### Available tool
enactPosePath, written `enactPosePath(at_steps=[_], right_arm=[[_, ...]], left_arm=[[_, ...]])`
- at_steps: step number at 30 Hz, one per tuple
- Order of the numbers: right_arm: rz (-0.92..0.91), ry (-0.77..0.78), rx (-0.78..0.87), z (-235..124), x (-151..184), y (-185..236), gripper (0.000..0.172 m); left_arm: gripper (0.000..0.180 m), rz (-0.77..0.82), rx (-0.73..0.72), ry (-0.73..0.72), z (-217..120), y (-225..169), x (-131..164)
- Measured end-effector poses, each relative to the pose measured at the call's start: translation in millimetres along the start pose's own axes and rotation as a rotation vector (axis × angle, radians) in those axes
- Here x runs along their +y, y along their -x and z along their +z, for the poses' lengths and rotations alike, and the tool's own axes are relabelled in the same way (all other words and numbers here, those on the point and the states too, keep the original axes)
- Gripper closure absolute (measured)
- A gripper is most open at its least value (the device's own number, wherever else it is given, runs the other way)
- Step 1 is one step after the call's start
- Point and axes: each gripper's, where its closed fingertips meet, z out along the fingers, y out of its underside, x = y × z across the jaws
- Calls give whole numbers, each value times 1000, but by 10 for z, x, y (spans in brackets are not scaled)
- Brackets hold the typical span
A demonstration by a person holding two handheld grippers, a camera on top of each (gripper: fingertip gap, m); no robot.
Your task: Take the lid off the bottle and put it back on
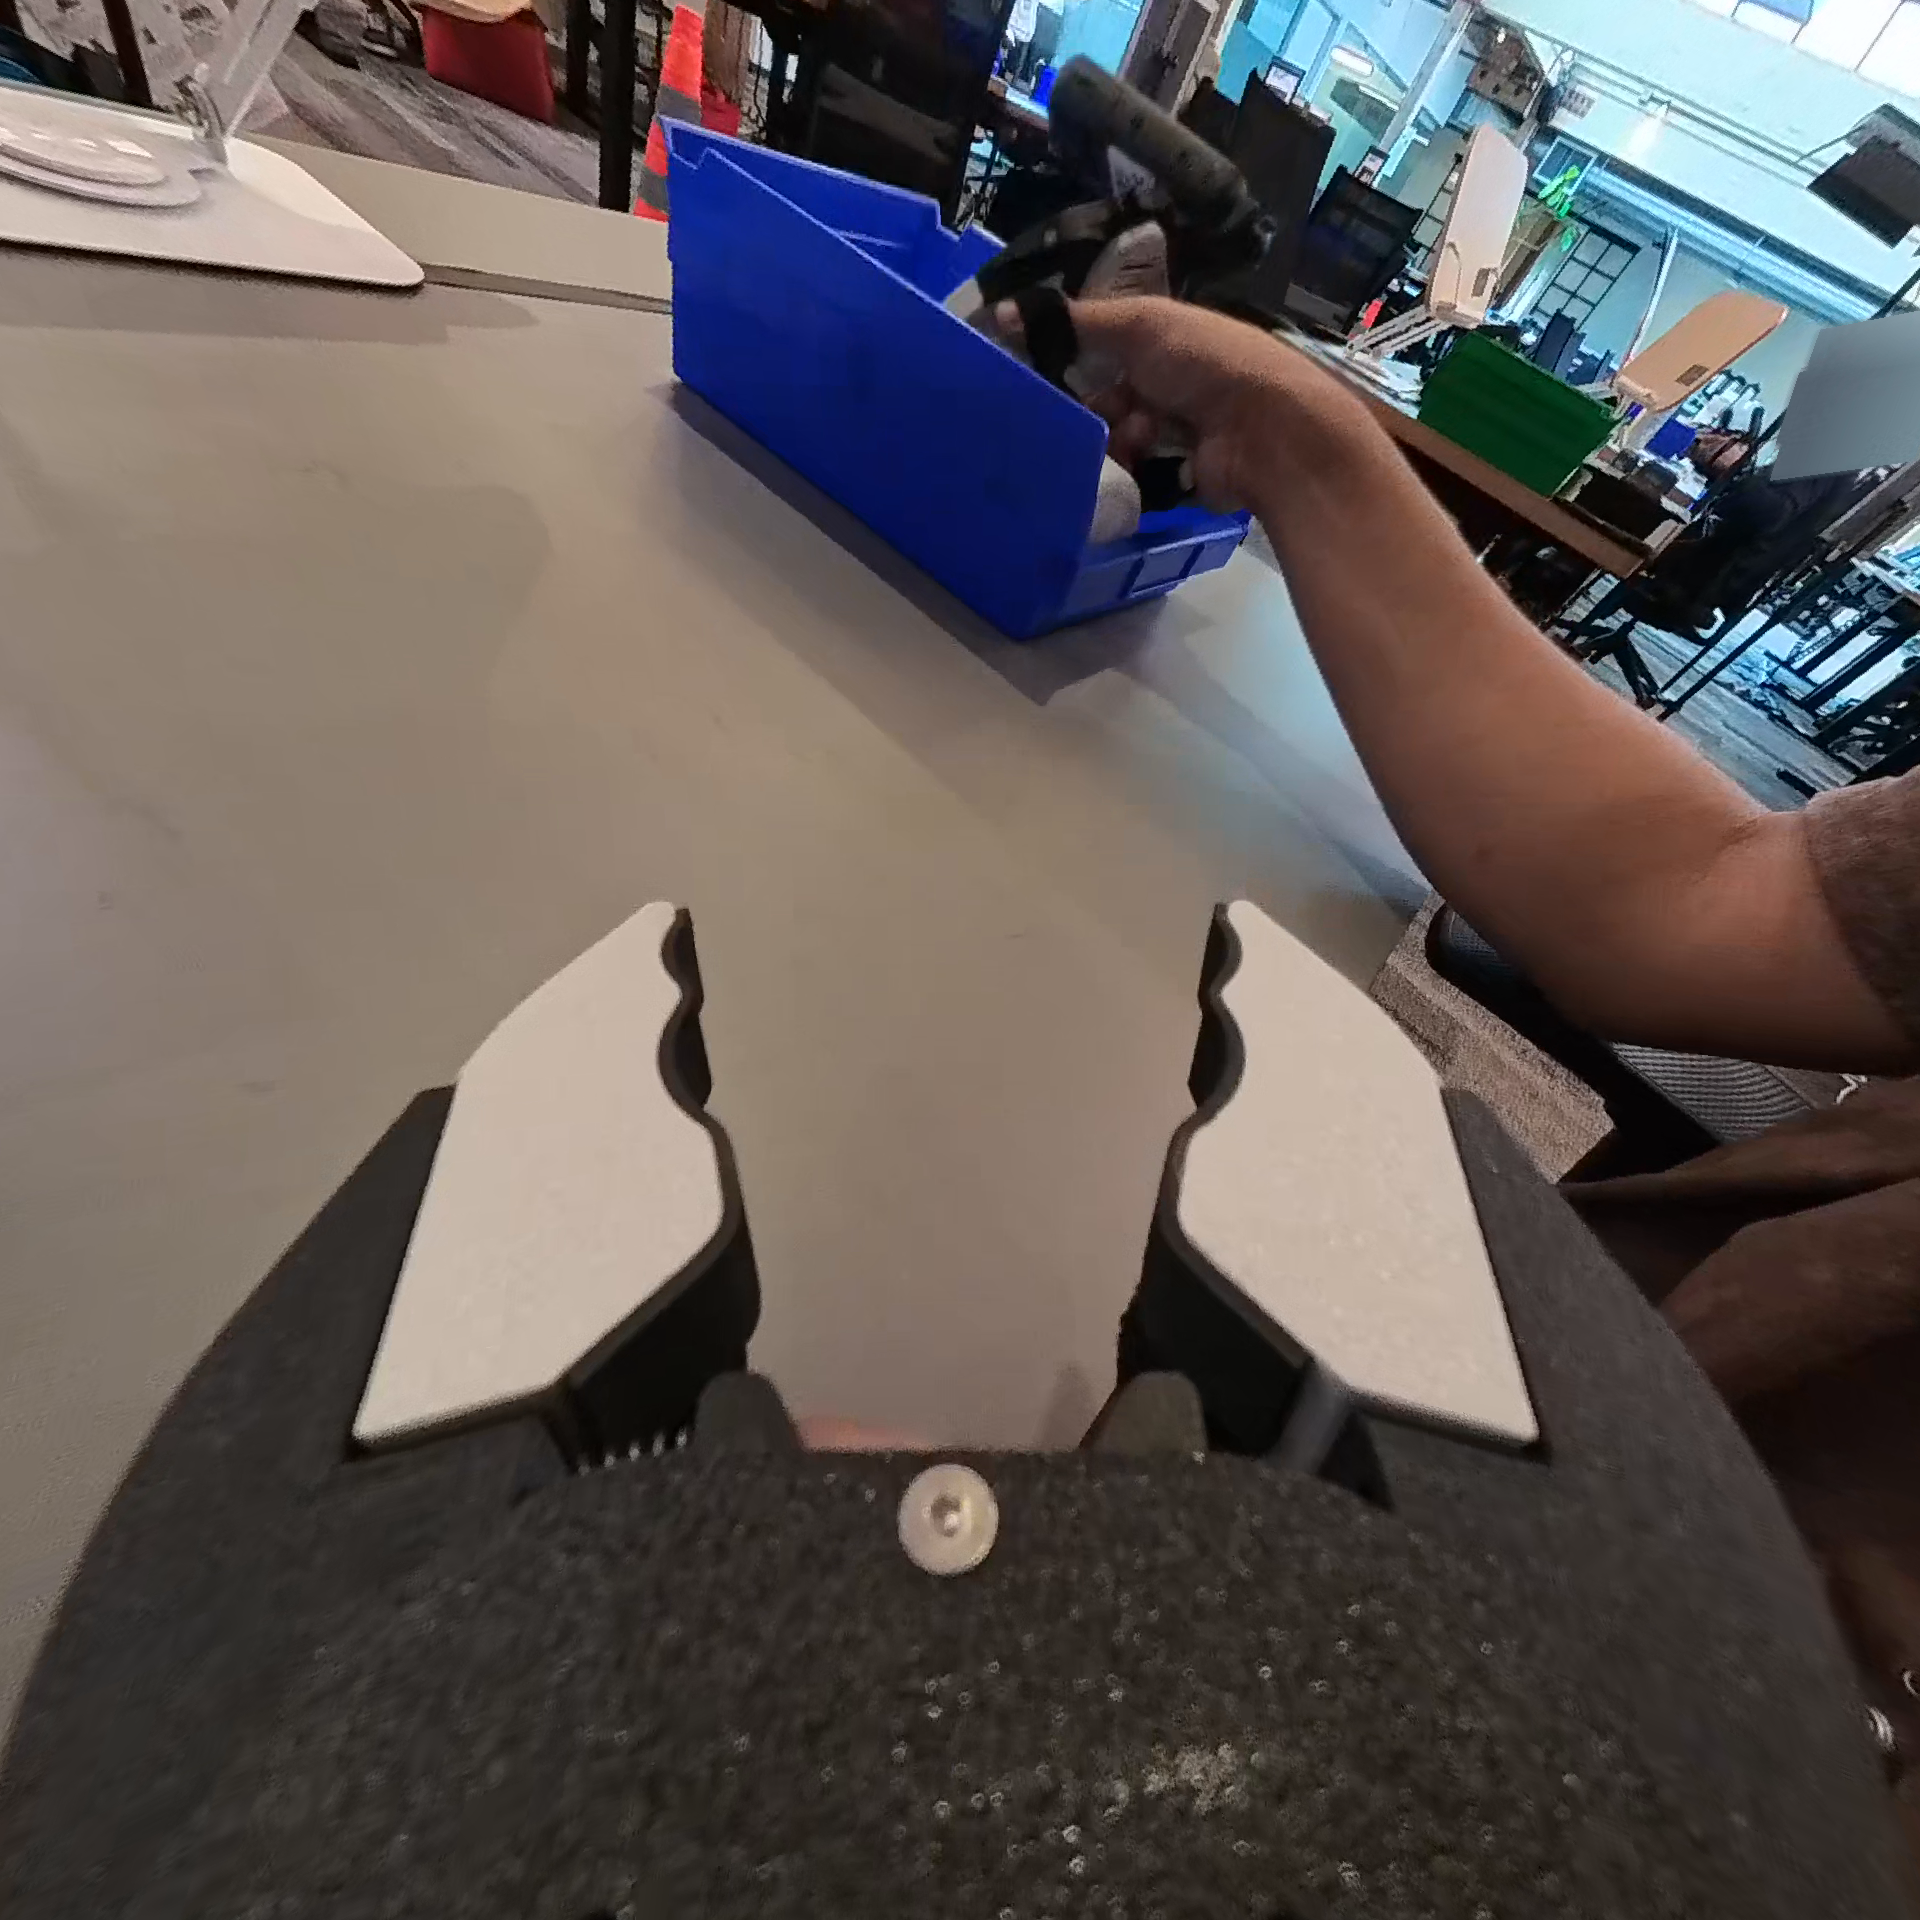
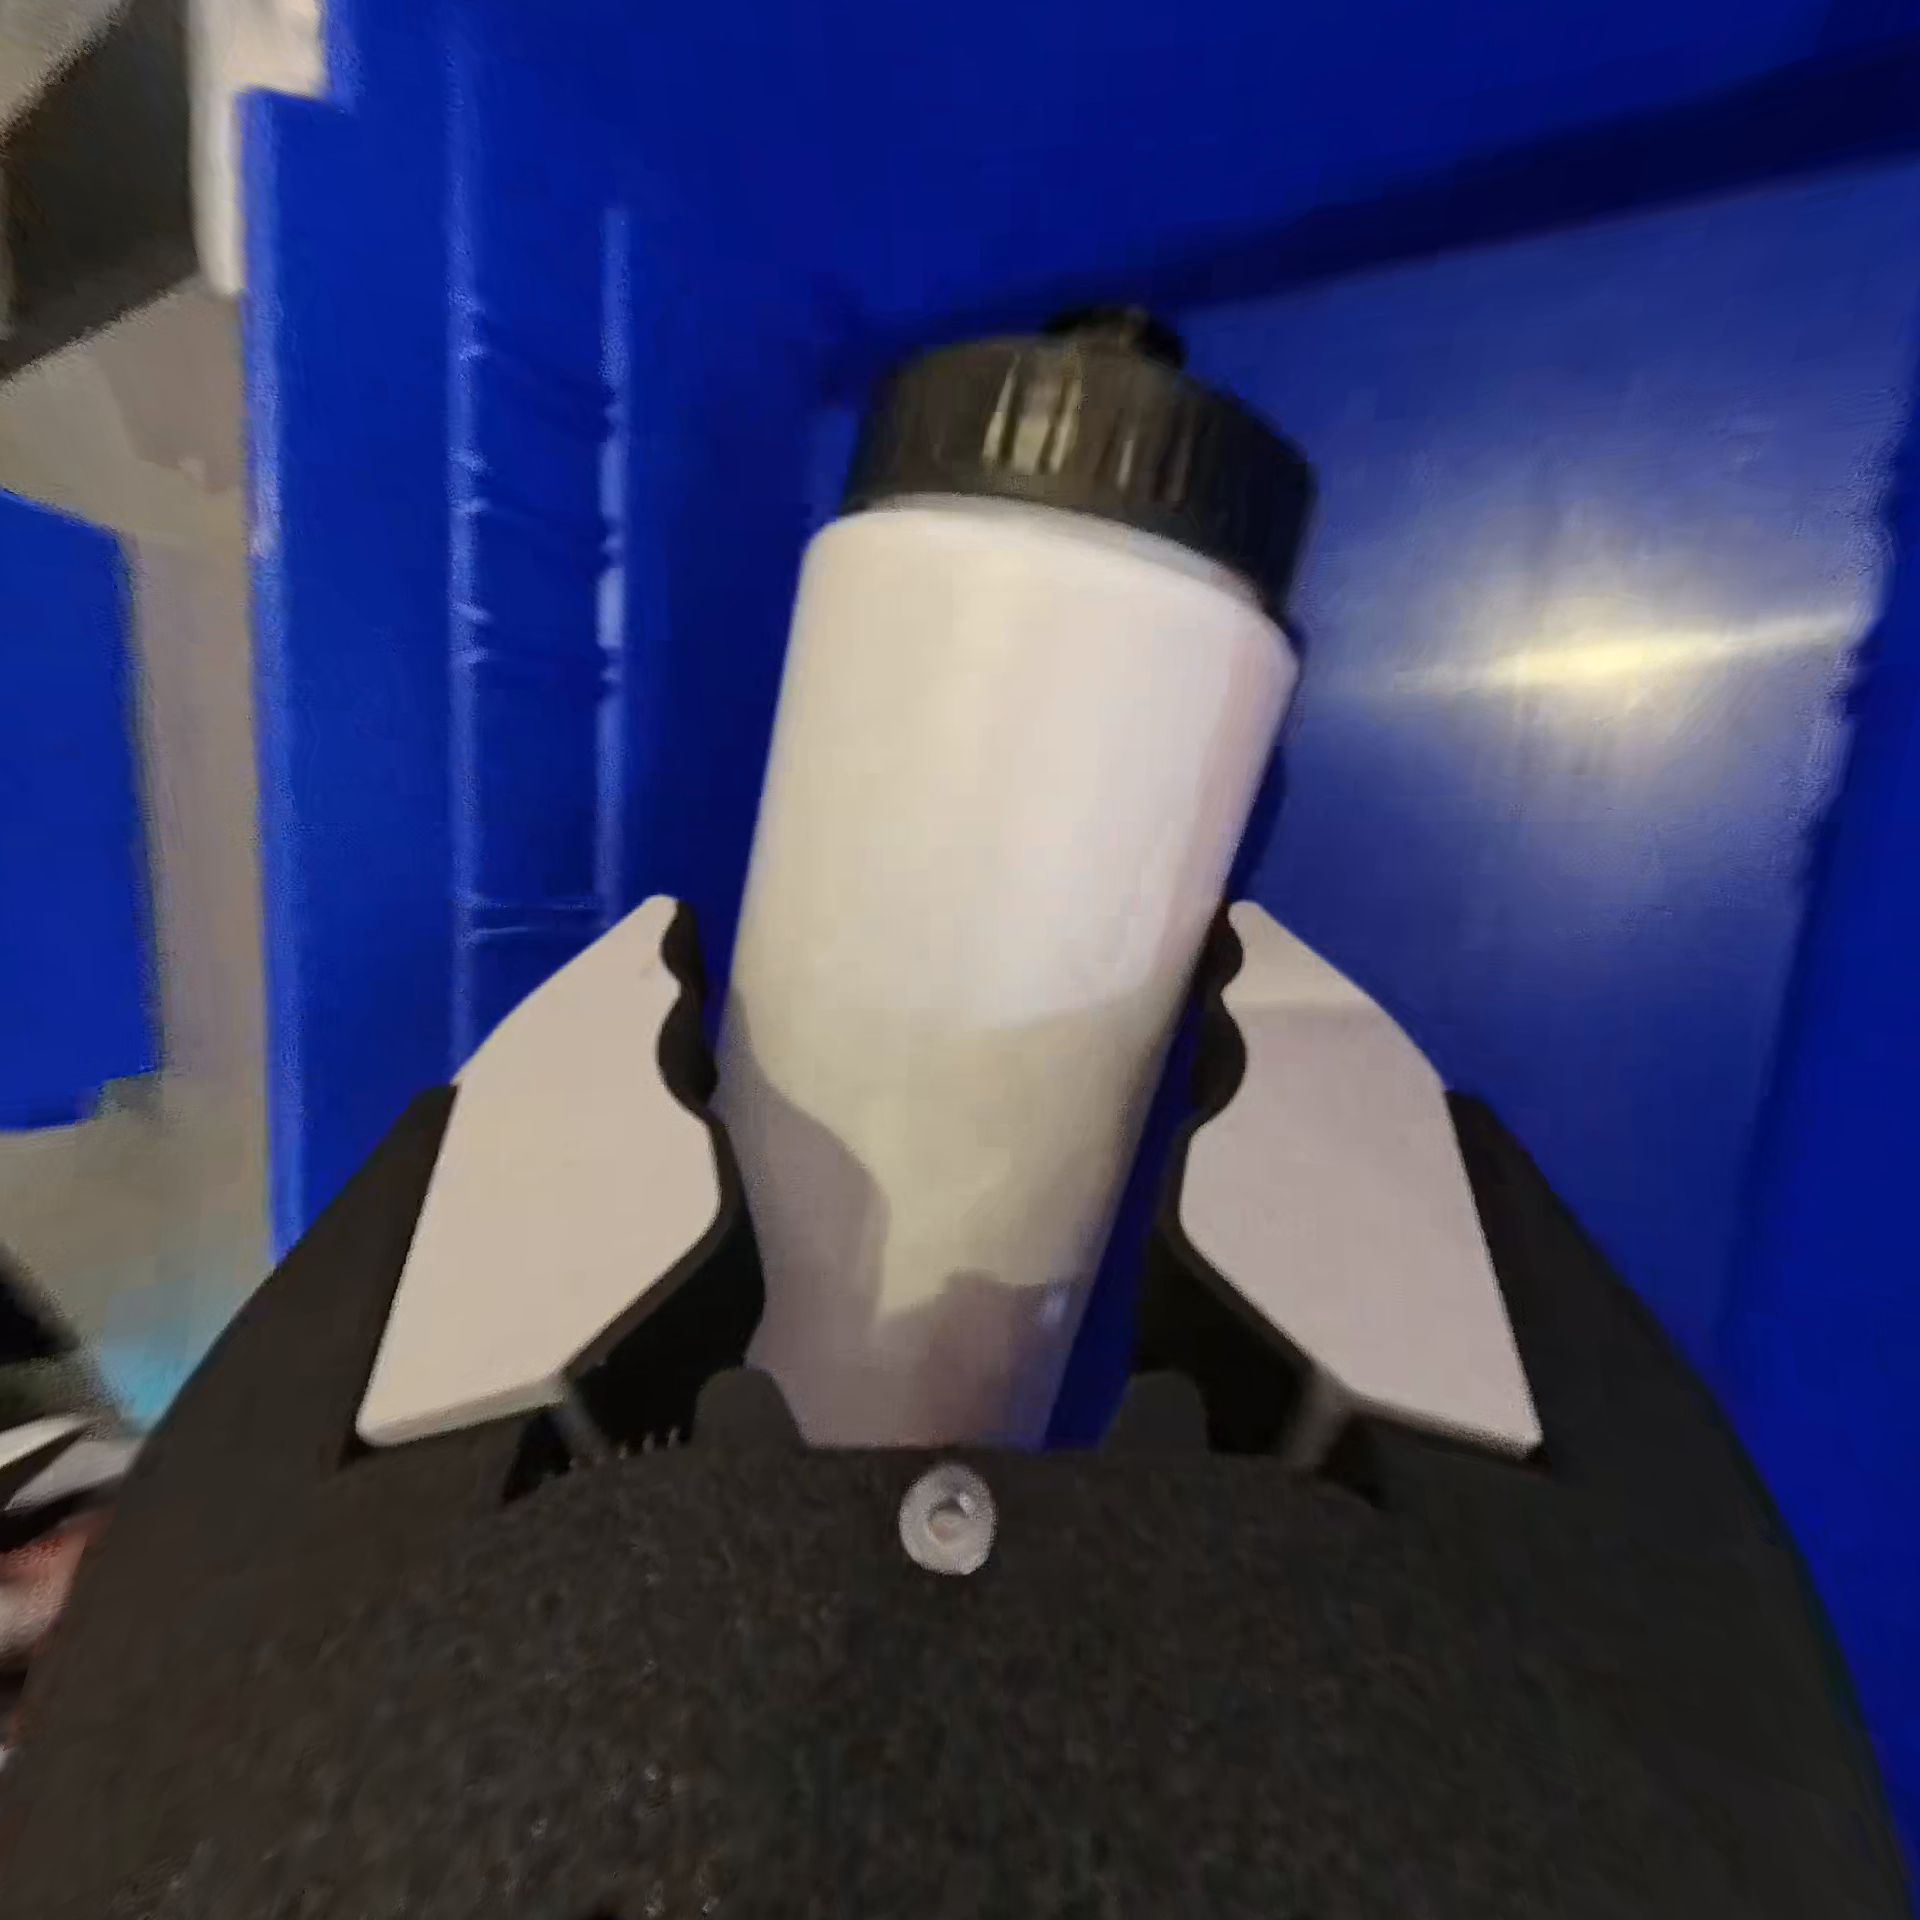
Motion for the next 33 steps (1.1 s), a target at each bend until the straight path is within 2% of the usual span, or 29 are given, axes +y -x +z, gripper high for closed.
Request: enactPosePath(at_steps=[3,5,10,13,15,18,20,22,24,26,28,30,32,33], right_arm=[[79,-36,-147,22,-44,88,89],[104,-52,-188,37,-60,92,88],[80,-137,-191,-106,-195,123,79],[-16,-285,-131,-557,-420,280,79],[-123,-401,-108,-966,-537,510,83],[-277,-525,-112,-1506,-500,967,90],[-346,-552,-138,-1669,-259,1237,92],[-429,-597,-138,-1683,97,1380,95],[-499,-736,-74,-1644,464,1340,117],[-498,-909,-22,-1621,827,1247,129],[-381,-898,-76,-1497,1273,1163,140],[-341,-842,-171,-1352,1625,1166,147],[-288,-773,-189,-1274,1723,1119,145],[-318,-760,-172,-1255,1727,1086,146]], left_arm=[[90,4,-3,9,10,1,16],[90,4,-4,12,15,5,23],[89,7,-14,1,5,16,0],[91,21,-34,-24,-28,42,-49],[100,50,-48,-66,-95,54,-135],[105,87,-86,-168,-266,118,-312],[107,87,-97,-211,-384,189,-380],[108,80,-121,-242,-511,301,-427],[112,67,-196,-278,-673,491,-466],[123,37,-310,-313,-868,729,-496],[136,-22,-412,-362,-1084,938,-528],[156,-99,-497,-417,-1290,1103,-544],[167,-133,-527,-462,-1419,1186,-573],[169,-122,-519,-474,-1439,1195,-595]])
